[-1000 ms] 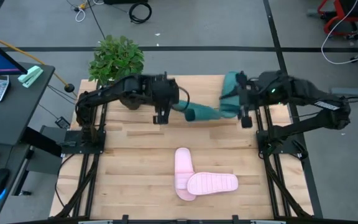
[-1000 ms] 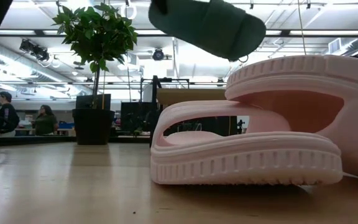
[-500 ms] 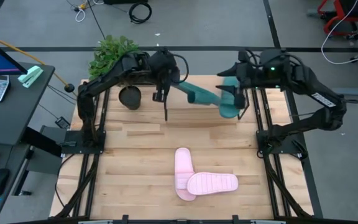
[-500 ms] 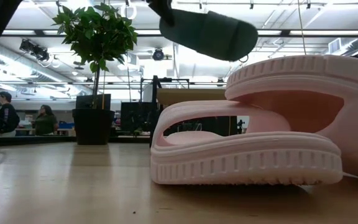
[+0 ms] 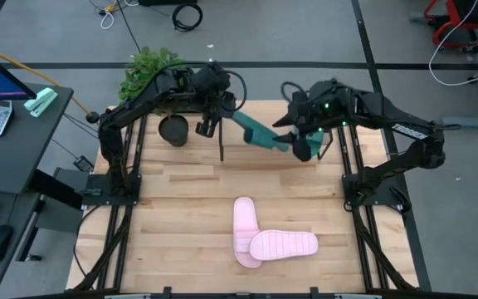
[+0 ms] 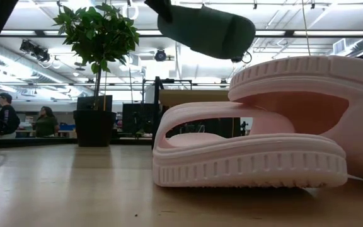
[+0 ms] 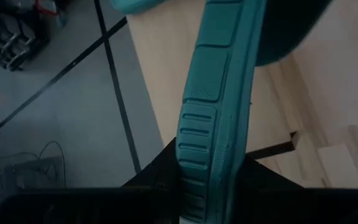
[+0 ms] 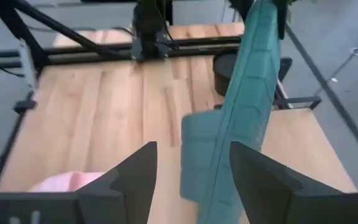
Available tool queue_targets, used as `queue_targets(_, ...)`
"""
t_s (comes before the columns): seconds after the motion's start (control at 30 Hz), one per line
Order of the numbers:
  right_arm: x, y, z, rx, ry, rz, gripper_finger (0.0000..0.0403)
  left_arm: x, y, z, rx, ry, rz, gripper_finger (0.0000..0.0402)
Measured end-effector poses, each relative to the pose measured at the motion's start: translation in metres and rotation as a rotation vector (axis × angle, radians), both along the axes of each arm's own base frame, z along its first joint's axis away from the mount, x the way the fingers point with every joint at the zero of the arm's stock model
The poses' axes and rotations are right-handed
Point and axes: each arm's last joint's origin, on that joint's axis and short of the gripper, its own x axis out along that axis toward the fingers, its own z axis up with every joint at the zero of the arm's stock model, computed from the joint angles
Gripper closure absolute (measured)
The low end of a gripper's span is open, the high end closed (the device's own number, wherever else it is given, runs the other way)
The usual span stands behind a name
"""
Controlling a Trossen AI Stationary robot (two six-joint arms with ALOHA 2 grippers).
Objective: Pick and place slides into the shelf
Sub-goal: Put the dark green slipper on the shelf
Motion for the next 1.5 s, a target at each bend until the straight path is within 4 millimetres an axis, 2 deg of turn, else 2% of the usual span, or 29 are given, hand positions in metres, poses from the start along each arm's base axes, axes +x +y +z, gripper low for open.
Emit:
queue_targets(0.23,0.006,-0.002,-0.007,-0.116,0.062,-0.165,0.0194,-0.004,0.010,0.000,-0.034,-0.023,0.076,0.0324)
queue_targets(0.5,0.027,-0.007,-0.029,-0.131,0.194,-0.138,0.0189,-0.004,0.010,0.000,-0.037,-0.024,0.077,0.0324)
queue_targets(0.7,0.015,-0.006,-0.035,-0.177,0.323,-0.143,0.0151,-0.003,0.010,0.000,-0.045,-0.033,0.089,0.0324)
queue_targets(0.9,0.001,-0.006,-0.031,-0.188,0.355,-0.181,0.0125,-0.003,0.010,0.000,-0.047,-0.035,0.091,0.0324)
queue_targets(1.5,0.006,-0.011,-0.039,-0.128,0.391,-0.241,0.0177,-0.003,0.011,0.001,-0.044,-0.043,0.092,0.0324)
